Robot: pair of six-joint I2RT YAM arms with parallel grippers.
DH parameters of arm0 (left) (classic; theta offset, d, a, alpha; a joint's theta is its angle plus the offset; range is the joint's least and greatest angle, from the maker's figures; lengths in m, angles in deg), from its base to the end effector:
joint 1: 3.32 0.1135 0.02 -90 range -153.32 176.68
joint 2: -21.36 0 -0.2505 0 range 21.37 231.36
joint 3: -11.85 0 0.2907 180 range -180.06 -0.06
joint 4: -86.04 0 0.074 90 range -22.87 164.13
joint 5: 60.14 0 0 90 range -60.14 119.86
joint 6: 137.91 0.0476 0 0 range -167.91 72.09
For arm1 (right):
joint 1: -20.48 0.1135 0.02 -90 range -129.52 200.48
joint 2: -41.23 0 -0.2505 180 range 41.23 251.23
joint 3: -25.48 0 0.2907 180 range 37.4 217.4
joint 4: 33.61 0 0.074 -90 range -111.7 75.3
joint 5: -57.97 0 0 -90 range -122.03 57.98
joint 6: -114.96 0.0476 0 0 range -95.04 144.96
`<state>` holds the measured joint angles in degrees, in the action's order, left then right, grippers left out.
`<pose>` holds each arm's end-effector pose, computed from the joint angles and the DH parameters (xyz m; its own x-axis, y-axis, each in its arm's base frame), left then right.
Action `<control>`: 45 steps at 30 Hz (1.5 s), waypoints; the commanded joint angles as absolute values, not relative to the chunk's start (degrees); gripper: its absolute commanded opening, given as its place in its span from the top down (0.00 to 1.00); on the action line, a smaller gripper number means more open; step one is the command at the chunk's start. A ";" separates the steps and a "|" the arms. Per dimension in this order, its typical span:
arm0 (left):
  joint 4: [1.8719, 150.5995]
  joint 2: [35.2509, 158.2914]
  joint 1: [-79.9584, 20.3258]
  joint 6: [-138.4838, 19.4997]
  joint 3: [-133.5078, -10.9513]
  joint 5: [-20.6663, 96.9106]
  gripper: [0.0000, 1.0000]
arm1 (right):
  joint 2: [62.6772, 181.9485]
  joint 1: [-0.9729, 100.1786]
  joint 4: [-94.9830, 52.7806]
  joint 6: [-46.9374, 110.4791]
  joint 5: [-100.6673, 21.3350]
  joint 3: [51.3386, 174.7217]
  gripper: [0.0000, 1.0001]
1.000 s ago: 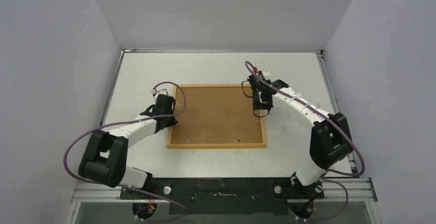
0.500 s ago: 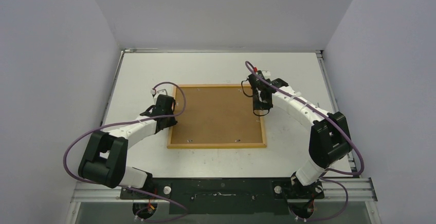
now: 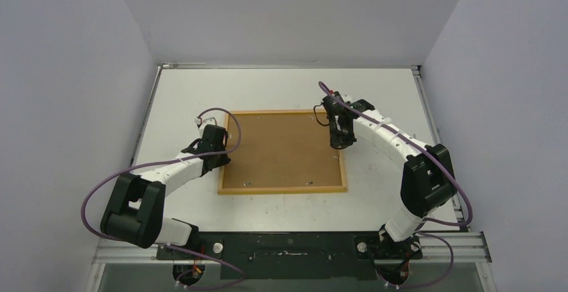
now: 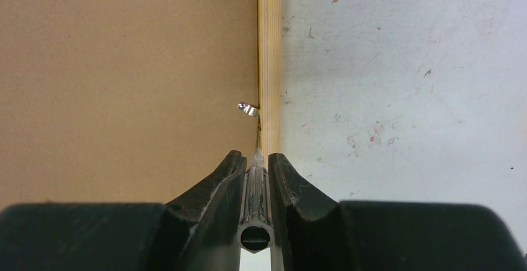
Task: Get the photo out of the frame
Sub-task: Release the photo frame item from the photo frame.
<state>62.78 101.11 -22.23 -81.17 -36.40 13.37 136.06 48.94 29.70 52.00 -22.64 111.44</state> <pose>0.2809 -0.0820 0.1104 -0.7315 -0.3053 -0.6096 -0.2935 0.9481 -0.1226 0.3249 0.1673 0.2031 -0.9393 0.0010 -0.3432 0.0008 1.0000 0.0008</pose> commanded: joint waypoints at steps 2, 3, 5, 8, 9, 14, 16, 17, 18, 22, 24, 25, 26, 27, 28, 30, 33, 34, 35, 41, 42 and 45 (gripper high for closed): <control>63.23 99.59 -21.69 -82.48 -36.07 11.04 1.00 | 137.23 48.69 30.77 51.41 -21.67 115.43 0.95; 63.23 99.54 -21.69 -82.51 -36.09 11.09 1.00 | 137.62 48.69 30.77 51.37 -21.61 116.01 0.95; 63.31 99.41 -21.71 -82.44 -36.01 11.13 1.00 | 138.43 48.68 30.77 51.33 -21.59 117.18 0.95; 63.47 99.24 -21.69 -82.39 -35.84 11.19 1.00 | 139.41 48.69 30.56 51.18 -21.08 118.48 0.95; 63.54 99.16 -21.71 -82.40 -35.76 11.22 1.00 | 139.77 48.69 30.52 51.15 -20.65 119.00 0.95; 63.71 99.02 -21.71 -82.36 -35.58 11.32 1.00 | 141.68 48.69 30.60 51.02 -19.43 120.58 0.95; 63.75 98.97 -21.70 -82.32 -35.57 11.34 1.00 | 142.07 48.69 30.60 50.97 -18.94 120.65 0.95; 63.74 99.02 -21.69 -82.29 -35.57 11.32 1.00 | 142.12 48.69 30.68 51.02 -18.44 120.55 0.95; 63.76 99.04 -21.69 -82.34 -35.52 11.32 1.00 | 142.13 48.69 30.75 51.04 -17.94 120.54 0.95; 63.83 99.13 -21.69 -82.31 -35.63 11.40 1.00 | 142.28 48.67 30.83 50.80 -18.07 119.82 0.95; 63.83 99.14 -21.69 -82.32 -35.57 11.40 1.00 | 142.35 48.65 31.28 50.80 -18.45 119.43 0.95; 63.79 99.15 -21.69 -82.34 -35.57 11.40 1.00 | 142.32 48.66 31.67 50.82 -18.86 119.40 0.95; 63.79 99.15 -21.70 -82.32 -35.57 11.40 1.00 | 142.24 48.69 32.01 50.68 -19.41 119.28 0.95; 63.83 99.15 -21.72 -82.35 -35.57 11.40 1.00 | 142.03 48.67 32.33 50.45 -20.15 119.23 0.95; 63.78 99.15 -21.69 -82.32 -35.57 11.40 1.00 | 141.90 48.66 32.62 50.28 -20.79 119.16 0.95; 63.84 99.15 -21.69 -82.34 -35.60 11.40 1.00 | 141.78 48.69 33.23 49.68 -22.13 118.88 0.95; 63.76 99.15 -21.69 -82.32 -35.66 11.40 1.00 | 141.83 48.77 33.84 48.88 -24.05 118.06 0.95; 63.76 99.15 -21.69 -82.36 -35.66 11.40 1.00 | 141.77 48.81 33.93 48.59 -24.78 117.67 0.95; 63.76 99.15 -21.70 -82.29 -35.59 11.40 1.00 | 141.71 48.73 33.94 48.50 -25.40 117.31 0.95; 63.76 99.15 -21.71 -82.33 -35.63 11.49 1.00 | 140.81 48.82 33.53 48.01 -27.88 116.01 0.95; 63.79 99.15 -21.69 -82.28 -35.58 11.49 1.00 | 140.81 48.84 33.44 47.90 -28.43 116.04 0.95; 63.76 99.15 -21.69 -82.35 -35.57 11.47 1.00 | 140.81 48.84 32.96 47.66 -31.00 115.93 0.95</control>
